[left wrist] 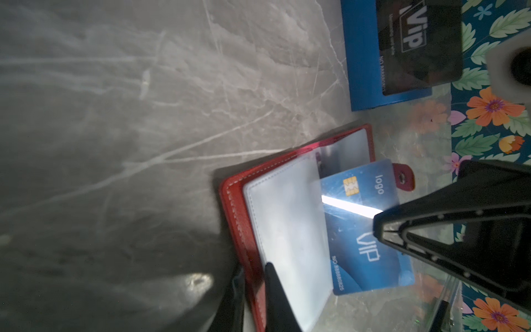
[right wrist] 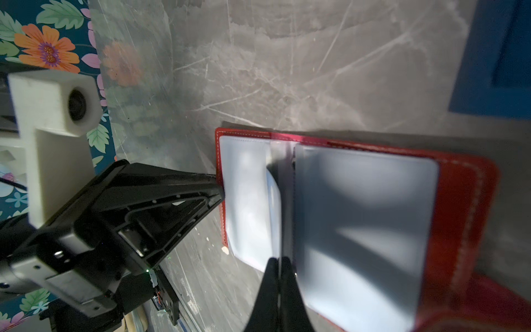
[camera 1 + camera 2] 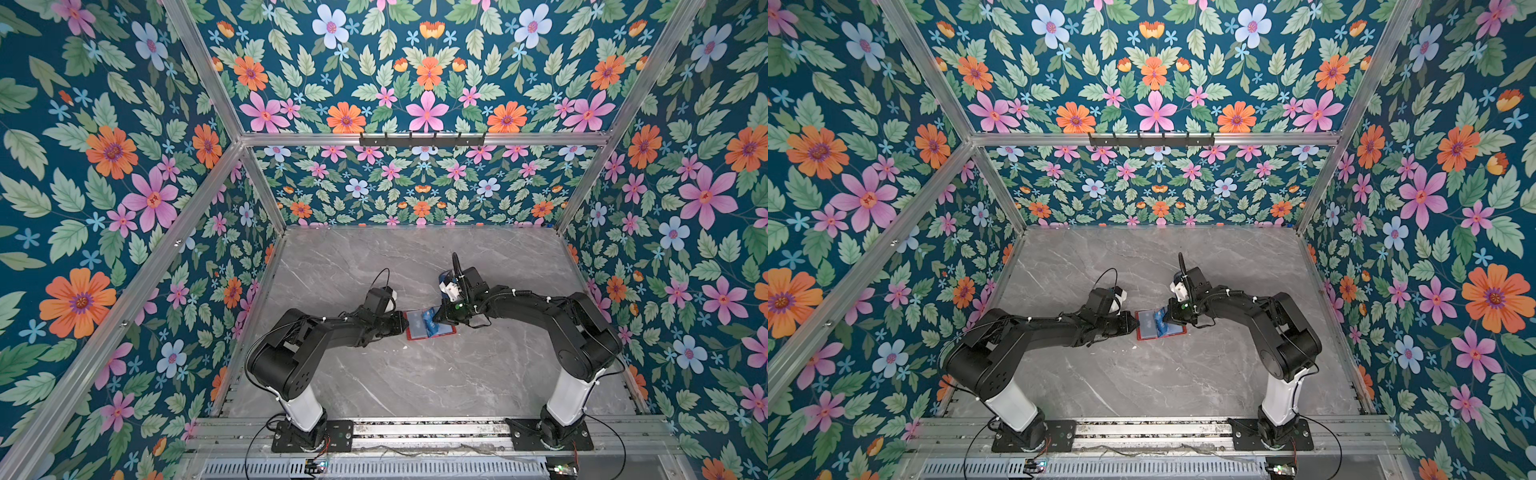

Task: Insert credit cards into a card holder
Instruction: Insert the credit card into the card slot.

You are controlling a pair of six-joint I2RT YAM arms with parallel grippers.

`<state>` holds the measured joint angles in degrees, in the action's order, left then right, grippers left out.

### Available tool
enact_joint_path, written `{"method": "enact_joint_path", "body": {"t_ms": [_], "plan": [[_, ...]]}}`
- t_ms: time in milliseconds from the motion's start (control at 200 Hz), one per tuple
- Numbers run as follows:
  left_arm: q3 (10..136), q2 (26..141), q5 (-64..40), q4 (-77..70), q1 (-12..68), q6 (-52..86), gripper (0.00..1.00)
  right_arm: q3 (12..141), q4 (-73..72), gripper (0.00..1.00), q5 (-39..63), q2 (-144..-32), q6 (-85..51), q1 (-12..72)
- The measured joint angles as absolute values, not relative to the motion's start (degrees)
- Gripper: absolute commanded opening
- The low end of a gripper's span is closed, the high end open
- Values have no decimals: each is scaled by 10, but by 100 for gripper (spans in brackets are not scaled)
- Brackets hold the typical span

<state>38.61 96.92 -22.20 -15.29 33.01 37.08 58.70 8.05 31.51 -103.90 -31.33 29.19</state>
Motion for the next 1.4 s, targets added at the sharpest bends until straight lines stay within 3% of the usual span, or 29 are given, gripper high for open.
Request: {"method": "enact_joint_path", "body": {"t_ms": [685, 1015, 1225, 1400], "plan": [[392, 980, -221, -159, 330, 368, 13, 583, 43, 0, 327, -1058, -326, 280], [390, 983, -219, -164, 330, 369, 0, 571, 12, 0, 337, -1066, -334, 280], [389, 984, -219, -167, 330, 369, 0, 563, 21, 30, 315, -1063, -338, 281], [389, 985, -220, -168, 330, 369, 0, 572, 43, 40, 298, -1054, -334, 285]]}}
